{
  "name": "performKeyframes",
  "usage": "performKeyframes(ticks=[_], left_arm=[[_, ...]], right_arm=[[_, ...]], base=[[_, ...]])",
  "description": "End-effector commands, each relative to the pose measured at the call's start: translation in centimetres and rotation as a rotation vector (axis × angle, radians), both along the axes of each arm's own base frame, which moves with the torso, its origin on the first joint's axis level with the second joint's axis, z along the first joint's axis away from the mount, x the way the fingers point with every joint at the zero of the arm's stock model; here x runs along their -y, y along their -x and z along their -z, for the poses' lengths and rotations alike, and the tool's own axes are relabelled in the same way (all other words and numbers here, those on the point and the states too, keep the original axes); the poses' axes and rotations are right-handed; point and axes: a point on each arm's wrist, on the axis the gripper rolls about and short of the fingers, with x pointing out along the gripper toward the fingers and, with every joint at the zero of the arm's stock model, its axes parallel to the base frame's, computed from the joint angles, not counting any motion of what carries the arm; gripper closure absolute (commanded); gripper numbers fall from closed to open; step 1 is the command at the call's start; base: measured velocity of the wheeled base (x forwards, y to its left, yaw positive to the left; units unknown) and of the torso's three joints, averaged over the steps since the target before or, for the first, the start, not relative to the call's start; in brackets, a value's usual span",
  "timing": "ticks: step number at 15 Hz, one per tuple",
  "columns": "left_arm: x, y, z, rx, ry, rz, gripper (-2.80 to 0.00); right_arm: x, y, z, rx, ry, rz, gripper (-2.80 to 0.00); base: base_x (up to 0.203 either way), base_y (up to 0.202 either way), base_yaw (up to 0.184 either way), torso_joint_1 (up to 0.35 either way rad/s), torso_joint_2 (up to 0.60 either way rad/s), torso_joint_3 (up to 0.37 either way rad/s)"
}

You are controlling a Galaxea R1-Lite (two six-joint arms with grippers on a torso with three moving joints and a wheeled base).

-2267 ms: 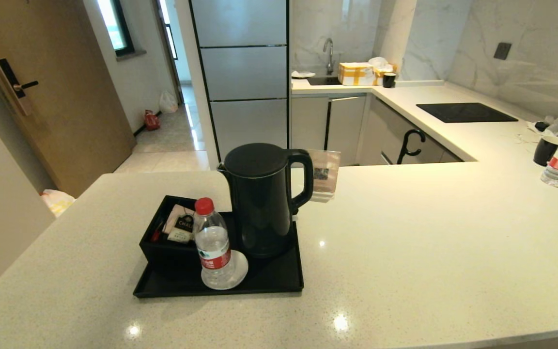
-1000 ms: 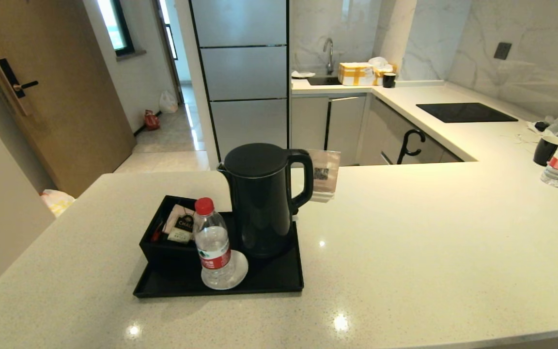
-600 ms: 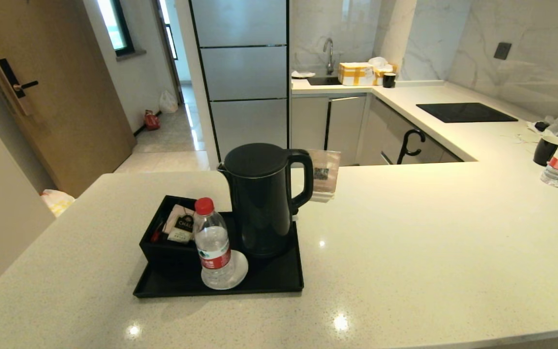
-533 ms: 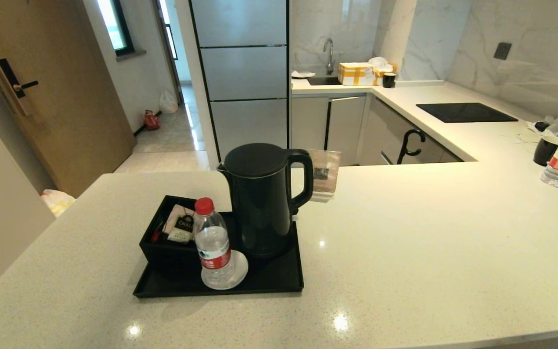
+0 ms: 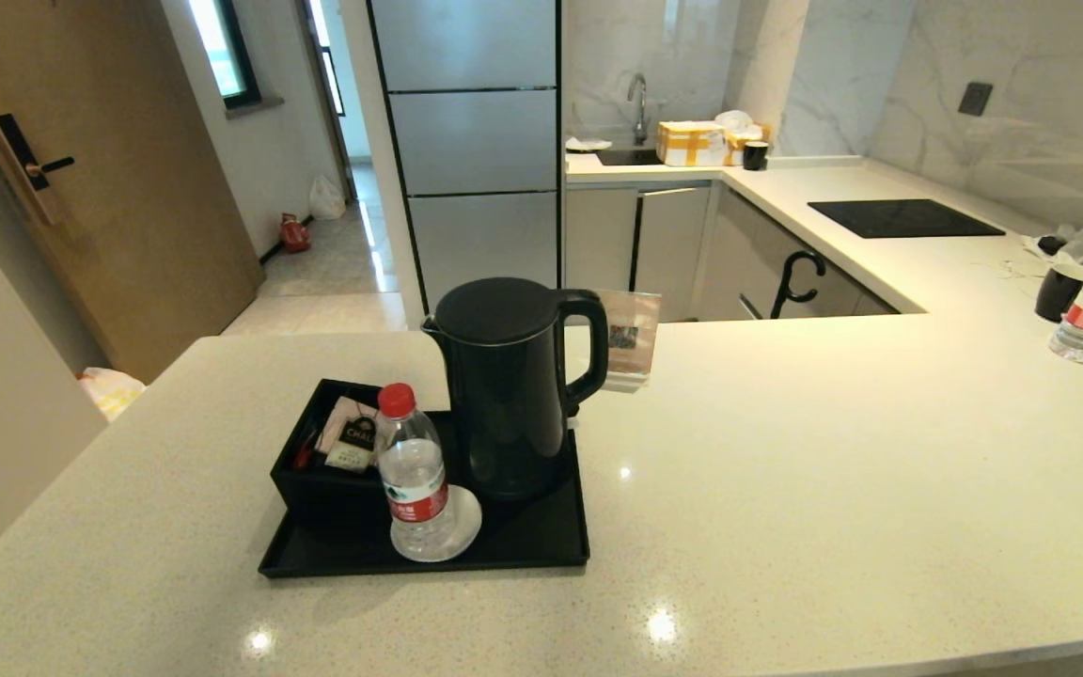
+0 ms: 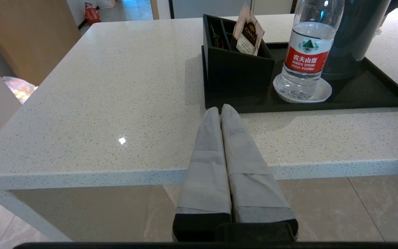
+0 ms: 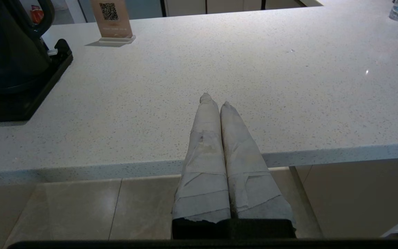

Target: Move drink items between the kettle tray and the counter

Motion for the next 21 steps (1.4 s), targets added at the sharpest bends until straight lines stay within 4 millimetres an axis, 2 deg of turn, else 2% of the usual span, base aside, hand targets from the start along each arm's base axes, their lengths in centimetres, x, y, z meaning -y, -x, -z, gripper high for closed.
performKeyframes(ticks=[1, 21], left_arm=[[0.00, 0.00, 0.00, 0.000, 0.000, -0.001, 0.00], [0.00, 0.00, 0.00, 0.000, 0.000, -0.001, 0.00]], right_arm=[[0.00, -0.01, 0.01, -0.002, 0.000, 0.000, 0.00], [0.00, -0.01, 0.01, -0.002, 0.000, 0.000, 0.00]], base=[[0.000, 0.000, 0.000, 0.000, 0.00, 0.000], [0.000, 0.000, 0.000, 0.000, 0.00, 0.000]])
